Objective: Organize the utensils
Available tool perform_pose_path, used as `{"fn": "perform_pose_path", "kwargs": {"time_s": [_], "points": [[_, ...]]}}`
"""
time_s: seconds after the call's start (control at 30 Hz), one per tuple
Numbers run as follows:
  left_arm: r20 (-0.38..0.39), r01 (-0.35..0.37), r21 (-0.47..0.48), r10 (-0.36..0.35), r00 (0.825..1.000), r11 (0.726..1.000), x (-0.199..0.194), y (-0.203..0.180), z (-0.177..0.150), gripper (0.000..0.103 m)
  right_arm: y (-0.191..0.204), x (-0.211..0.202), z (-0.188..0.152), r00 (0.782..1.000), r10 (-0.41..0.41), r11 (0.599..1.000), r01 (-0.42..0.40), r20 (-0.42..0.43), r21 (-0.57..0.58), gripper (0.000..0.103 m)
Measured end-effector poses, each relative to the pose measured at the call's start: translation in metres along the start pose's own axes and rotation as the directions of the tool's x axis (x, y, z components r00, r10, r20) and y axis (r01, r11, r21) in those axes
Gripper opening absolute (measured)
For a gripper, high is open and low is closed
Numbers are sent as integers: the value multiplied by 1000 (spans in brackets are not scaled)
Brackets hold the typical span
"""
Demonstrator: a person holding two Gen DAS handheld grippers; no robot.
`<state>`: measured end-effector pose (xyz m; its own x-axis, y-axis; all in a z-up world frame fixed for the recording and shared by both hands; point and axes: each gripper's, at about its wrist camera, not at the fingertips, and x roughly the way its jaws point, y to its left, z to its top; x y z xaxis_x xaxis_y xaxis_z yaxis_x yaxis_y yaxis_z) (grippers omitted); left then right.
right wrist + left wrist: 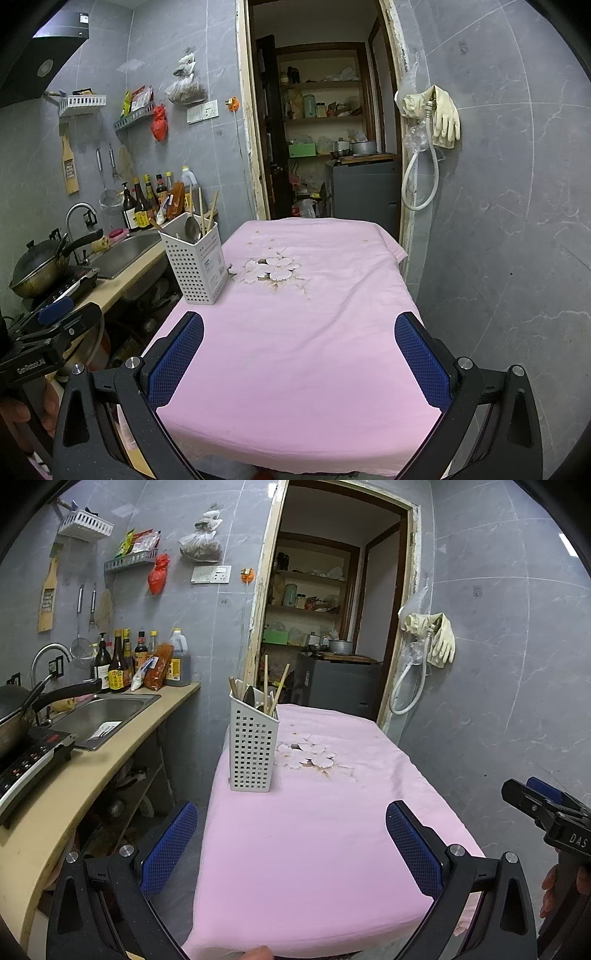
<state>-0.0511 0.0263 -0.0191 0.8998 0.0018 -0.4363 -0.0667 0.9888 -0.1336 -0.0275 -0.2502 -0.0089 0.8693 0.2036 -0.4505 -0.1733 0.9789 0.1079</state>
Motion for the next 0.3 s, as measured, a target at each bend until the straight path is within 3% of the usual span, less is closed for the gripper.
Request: {"fn": "perform_pose_path", "kwargs": {"time_s": [0.3], "points": [[-11,-25,1,25,1000,1000,4,3,1,103,2,7,2,1000,1,1000,-1,-16,1,102]]}}
